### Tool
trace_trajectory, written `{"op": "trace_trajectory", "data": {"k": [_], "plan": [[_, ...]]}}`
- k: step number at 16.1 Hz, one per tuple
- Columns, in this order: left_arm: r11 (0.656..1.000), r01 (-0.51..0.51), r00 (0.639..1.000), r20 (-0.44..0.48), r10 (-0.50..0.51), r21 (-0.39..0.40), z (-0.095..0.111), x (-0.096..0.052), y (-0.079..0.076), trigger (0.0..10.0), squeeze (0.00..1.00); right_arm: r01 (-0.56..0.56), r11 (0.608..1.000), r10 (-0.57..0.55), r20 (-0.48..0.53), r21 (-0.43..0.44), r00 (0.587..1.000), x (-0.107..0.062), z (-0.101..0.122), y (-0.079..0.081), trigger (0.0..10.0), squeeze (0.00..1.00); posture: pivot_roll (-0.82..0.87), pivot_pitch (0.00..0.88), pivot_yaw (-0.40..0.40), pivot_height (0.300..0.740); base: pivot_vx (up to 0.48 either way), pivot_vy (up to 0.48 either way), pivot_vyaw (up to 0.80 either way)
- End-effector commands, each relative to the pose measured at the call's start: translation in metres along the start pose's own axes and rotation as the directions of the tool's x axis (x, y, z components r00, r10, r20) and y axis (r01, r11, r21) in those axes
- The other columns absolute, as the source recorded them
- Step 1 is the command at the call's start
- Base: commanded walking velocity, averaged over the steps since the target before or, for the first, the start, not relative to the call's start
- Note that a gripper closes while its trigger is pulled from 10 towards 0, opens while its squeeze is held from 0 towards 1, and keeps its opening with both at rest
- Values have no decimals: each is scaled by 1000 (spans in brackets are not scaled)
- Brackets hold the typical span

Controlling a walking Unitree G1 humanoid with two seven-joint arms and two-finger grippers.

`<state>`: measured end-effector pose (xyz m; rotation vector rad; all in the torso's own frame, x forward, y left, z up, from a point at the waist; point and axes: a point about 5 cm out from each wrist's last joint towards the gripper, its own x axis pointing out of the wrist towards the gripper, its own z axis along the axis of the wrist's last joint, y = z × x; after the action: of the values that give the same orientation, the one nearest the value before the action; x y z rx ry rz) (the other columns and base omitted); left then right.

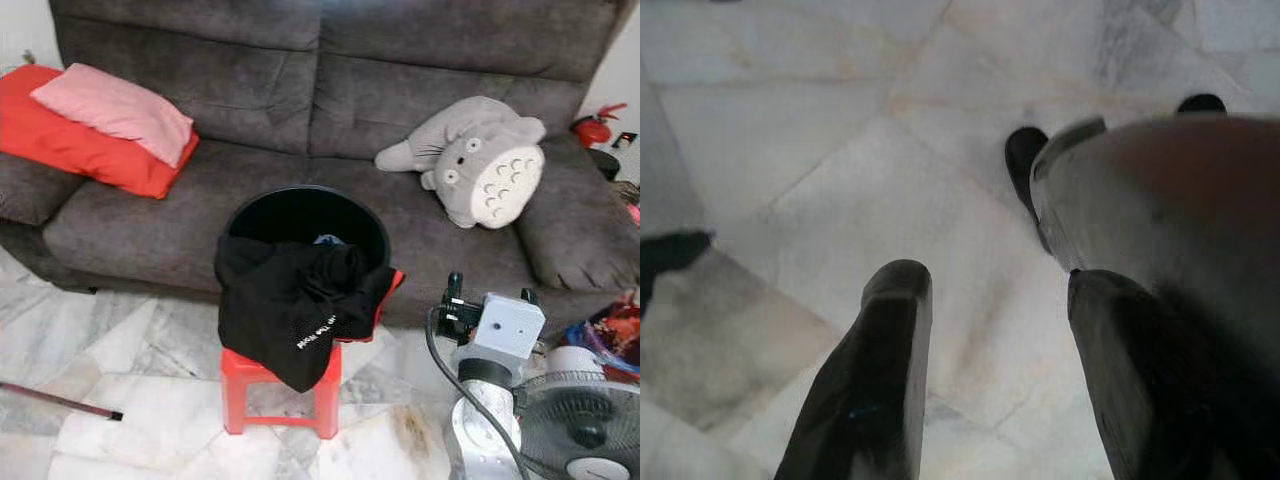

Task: Hang hanger

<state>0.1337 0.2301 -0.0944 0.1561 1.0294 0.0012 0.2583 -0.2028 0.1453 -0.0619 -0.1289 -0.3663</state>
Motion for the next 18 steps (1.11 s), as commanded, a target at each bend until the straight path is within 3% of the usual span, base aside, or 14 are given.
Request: {"op": "trace_trajectory", "data": {"k": [1,5,10,16,18], "plan": [[999,20,999,-38,-21,-29,-12,-2,-4,10000,0,8,1000,-8,-18,-4,1000,0,-4,-3,10000,0,-99,149,-69,740,240,0,0],[999,24,999,-34,-25,-26,-11,-2,-5,10000,0,10,1000,-10,-23,8,1000,-1,-4,-3,10000,0,-99,148,-67,740,316,0,0],[999,26,999,-33,-27,-22,-12,-2,-8,10000,0,12,1000,-12,-21,11,1000,-1,-4,-2,10000,0,-96,152,-65,740,322,0,-444],[1000,17,1000,-21,-18,-22,-6,-1,-5,10000,0,12,1000,-12,-14,2,1000,-1,-3,-3,10000,0,-103,157,-65,740,0,0,0],[1000,12,1000,-19,-13,-23,-5,0,-3,10000,0,-39,998,40,16,-52,999,-4,2,-6,10000,0,-116,162,-65,740,0,0,0]]}}
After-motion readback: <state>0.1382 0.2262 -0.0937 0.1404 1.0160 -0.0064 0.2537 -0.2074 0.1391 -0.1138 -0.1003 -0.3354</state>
